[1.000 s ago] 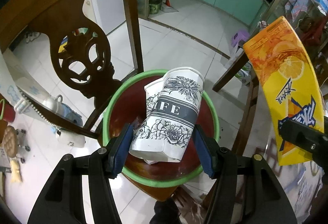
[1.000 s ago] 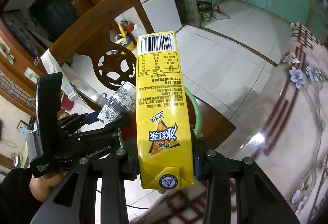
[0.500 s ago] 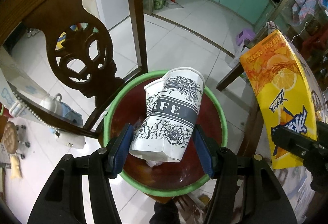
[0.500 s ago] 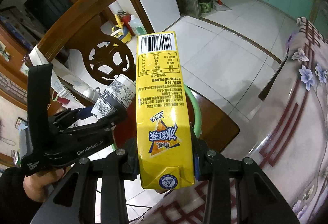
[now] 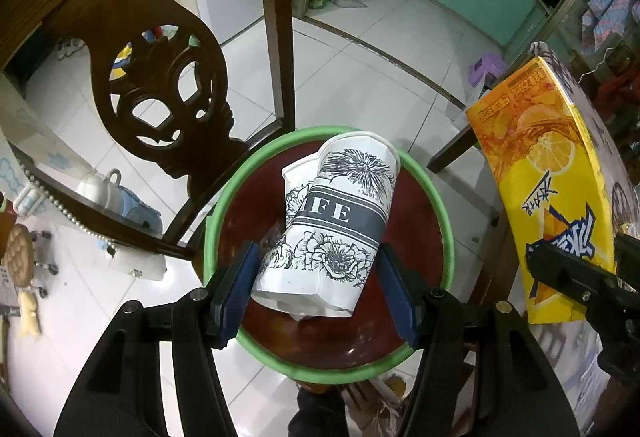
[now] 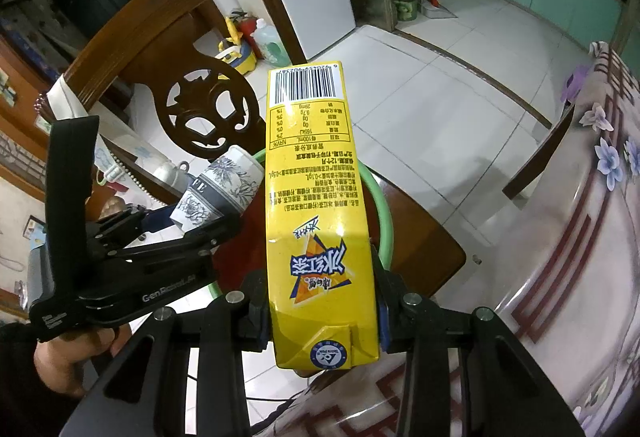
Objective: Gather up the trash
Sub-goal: 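Open both grippers to drop the cup and carton into the bin, then move both open grippers back over the remaining trash on the table, then grasp crumpled paper with the right gripper while the left grasps a crumpled wrapper, then carry the crumpled paper and wrapper over the red bin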
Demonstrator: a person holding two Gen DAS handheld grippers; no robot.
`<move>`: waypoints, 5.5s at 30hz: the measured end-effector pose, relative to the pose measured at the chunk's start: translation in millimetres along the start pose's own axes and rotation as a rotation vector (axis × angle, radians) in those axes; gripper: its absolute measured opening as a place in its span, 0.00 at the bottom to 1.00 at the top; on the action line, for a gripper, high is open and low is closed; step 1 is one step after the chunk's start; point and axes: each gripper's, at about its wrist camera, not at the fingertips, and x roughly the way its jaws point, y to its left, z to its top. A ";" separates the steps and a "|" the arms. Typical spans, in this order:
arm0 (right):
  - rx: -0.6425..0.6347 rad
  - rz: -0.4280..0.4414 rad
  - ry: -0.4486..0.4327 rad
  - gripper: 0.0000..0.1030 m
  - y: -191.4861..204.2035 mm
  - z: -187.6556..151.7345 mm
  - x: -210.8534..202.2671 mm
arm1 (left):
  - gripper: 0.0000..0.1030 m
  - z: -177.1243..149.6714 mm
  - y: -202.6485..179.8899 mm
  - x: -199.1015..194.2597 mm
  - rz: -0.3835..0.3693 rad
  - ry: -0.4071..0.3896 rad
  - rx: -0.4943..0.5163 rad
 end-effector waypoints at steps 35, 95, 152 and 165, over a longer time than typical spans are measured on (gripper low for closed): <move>-0.003 -0.071 -0.105 0.53 -6.2 -24.2 -49.1 | 0.80 -8.3 -17.6 -34.7 -0.021 -0.083 -0.004; 0.812 -0.355 -0.443 0.29 -482.6 -384.0 -328.1 | 0.80 -136.6 -582.2 -24.8 -0.286 -0.016 0.596; 0.447 -0.278 -0.403 0.29 -241.3 -231.4 -277.4 | 0.06 -84.3 -320.4 -115.8 -0.280 -0.208 0.437; 0.348 -0.238 -0.386 0.29 -164.8 -171.3 -240.1 | 0.06 -54.9 -235.1 -114.3 -0.235 -0.235 0.342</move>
